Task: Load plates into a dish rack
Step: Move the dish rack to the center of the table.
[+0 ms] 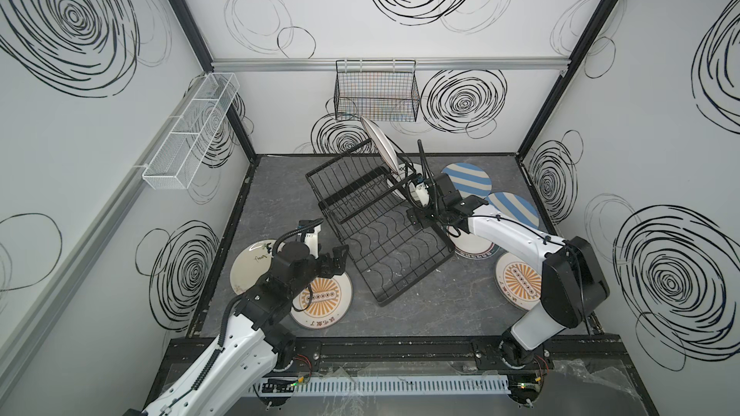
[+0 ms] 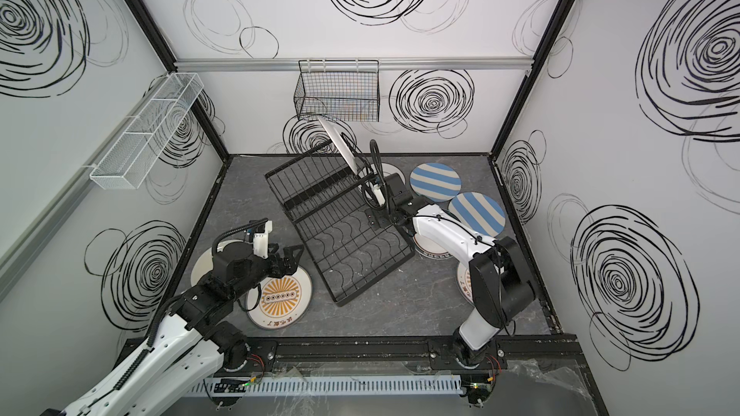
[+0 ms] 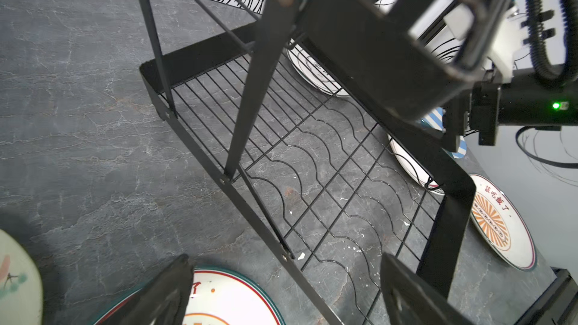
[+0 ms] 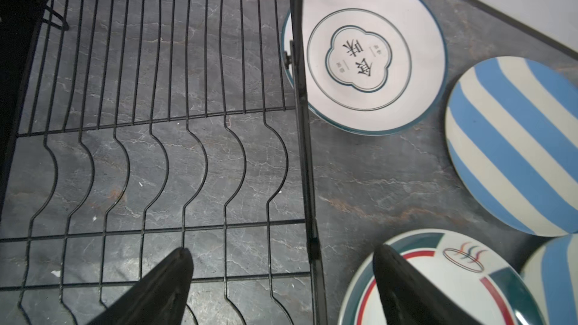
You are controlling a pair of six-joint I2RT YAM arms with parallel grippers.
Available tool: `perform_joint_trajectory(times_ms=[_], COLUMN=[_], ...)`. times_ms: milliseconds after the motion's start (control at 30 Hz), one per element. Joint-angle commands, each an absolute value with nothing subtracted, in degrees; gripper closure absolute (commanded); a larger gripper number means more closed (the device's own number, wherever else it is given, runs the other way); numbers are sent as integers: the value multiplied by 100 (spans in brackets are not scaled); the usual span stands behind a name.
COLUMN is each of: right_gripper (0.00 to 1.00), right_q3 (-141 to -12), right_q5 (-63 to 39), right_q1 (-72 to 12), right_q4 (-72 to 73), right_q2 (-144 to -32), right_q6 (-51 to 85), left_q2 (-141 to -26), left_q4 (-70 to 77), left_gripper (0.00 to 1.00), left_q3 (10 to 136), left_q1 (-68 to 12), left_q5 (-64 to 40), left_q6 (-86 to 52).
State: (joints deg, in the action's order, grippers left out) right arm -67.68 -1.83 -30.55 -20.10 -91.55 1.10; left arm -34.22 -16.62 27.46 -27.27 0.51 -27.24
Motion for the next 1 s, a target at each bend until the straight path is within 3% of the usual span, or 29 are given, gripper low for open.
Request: perform_joint_trajectory(times_ms=[0,500,967], right_gripper=[7,8,8], right_q3=[-6736,-6411,-7360], right_q5=[39,-1147,60], right_q1=[-2919,-2960,-2959], right_q4=[-658,623,-823], right_q2=[-8588,-9294,-10460], right_q6=[237,321,359], left_q2=[-3419,-3331,-3463], left_q4=[-1433,-1463,-1467], left_gripper=[4,4,4], left_q3=[2717,2707,2725], left_q1=[-2717,-2747,-2739], left_q5=[38,59,75], left_q6=[-2753,-2790,-2769])
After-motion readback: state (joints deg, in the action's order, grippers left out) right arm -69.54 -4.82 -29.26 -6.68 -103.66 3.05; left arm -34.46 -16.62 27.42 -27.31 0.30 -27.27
